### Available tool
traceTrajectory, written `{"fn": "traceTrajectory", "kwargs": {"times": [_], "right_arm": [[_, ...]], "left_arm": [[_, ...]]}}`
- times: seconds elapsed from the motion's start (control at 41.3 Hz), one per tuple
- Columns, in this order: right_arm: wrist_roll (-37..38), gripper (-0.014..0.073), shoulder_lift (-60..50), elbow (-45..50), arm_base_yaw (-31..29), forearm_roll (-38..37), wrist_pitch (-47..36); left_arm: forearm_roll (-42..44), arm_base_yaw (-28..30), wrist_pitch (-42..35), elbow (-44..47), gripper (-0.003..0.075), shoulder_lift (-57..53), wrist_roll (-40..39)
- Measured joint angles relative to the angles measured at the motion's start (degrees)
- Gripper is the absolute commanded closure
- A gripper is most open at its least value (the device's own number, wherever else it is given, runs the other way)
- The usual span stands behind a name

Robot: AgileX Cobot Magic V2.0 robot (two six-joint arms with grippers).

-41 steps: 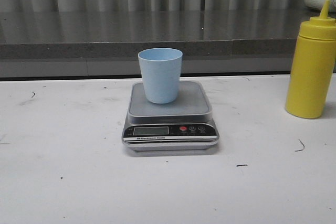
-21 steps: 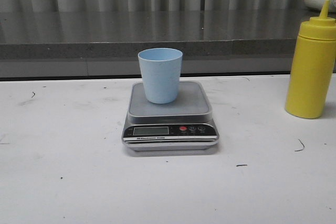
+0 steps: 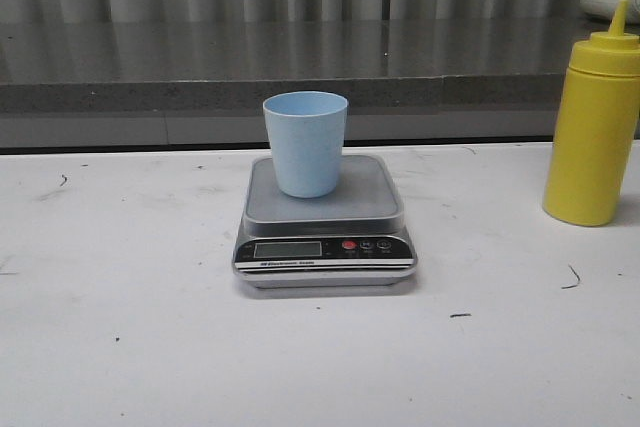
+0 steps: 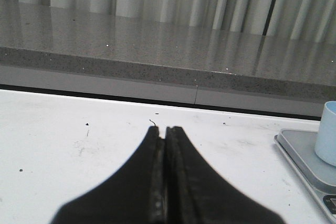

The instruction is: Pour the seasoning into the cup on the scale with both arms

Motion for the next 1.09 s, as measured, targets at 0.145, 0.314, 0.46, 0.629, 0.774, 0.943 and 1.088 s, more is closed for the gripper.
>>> {"fn": "traceTrajectory", "kwargs": {"times": [0.145,0.314,0.46,0.629,0.774,0.943,1.088], "right_arm": [[0.0,0.0662,-0.6,0.1,0.0,0.0,-0.2],[0.0,0.0662,-6.2,6.0,-2.9,-2.9,-6.0],[0.0,0.0662,-13.8,17.2,-8.5,-3.4,-18.4],[0.0,0.0662,-21.8,29.0,-13.1,-3.4,-31.7],[-0.1,0.0662,-25.8,36.0,-15.5,-3.0,-41.1],[-0.1,0.0662,-26.0,40.1,-16.9,-3.0,-49.2],[-0.1,0.0662,-26.0,40.2,-17.1,-3.0,-51.5]], "left_arm": [[0.0,0.0,0.0,0.0,0.074,0.0,0.0],[0.0,0.0,0.0,0.0,0.074,0.0,0.0],[0.0,0.0,0.0,0.0,0.074,0.0,0.0],[0.0,0.0,0.0,0.0,0.074,0.0,0.0],[0.0,0.0,0.0,0.0,0.074,0.0,0.0],[0.0,0.0,0.0,0.0,0.074,0.0,0.0],[0.0,0.0,0.0,0.0,0.074,0.0,0.0]]}}
